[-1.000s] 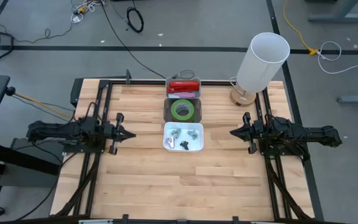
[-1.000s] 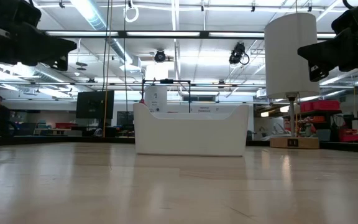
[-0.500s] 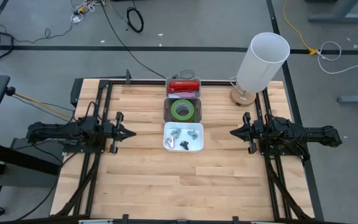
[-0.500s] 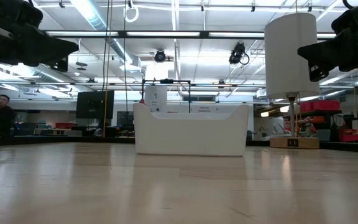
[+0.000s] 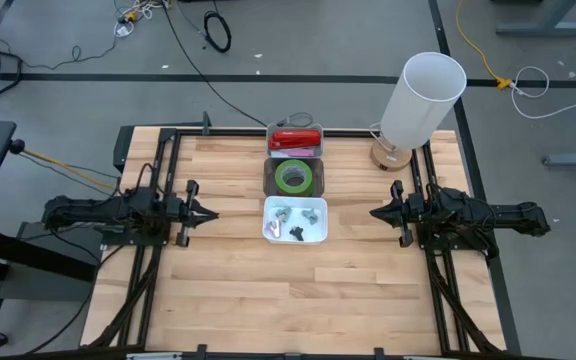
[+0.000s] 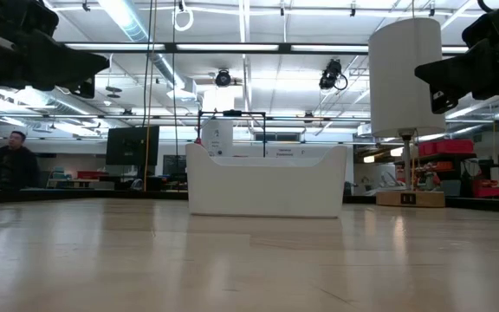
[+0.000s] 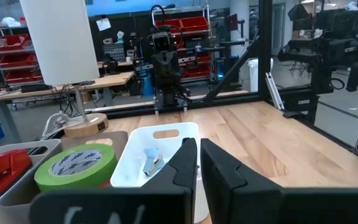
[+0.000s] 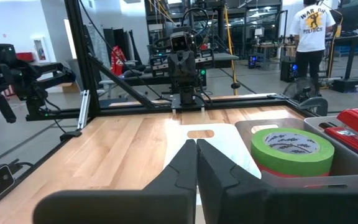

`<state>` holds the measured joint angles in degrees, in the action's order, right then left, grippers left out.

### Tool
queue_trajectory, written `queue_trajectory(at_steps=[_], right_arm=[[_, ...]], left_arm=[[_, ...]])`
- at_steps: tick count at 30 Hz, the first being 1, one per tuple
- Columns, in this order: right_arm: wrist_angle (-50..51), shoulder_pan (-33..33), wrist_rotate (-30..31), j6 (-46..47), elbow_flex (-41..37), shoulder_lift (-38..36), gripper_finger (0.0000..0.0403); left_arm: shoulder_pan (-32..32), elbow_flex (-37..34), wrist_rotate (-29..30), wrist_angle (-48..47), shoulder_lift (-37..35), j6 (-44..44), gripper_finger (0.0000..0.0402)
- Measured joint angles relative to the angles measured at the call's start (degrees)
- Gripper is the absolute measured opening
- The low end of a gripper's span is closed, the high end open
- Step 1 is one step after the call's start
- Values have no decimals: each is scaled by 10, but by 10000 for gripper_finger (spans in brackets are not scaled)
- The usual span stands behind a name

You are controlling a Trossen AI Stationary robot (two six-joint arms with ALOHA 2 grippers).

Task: Pick and place Stapler, Stapler remover, tape
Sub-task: Return to Home Position

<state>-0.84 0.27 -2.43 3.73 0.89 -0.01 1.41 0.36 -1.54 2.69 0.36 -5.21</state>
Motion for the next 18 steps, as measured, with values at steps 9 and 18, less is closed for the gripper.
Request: queue_trajectory(at_steps=[9,18], right_arm=[[0,0,0,0,0,0,13],[0,0,0,0,0,0,13]], left_arm=[[0,0,0,3,0,0,24],[0,0,0,4,0,0,25]])
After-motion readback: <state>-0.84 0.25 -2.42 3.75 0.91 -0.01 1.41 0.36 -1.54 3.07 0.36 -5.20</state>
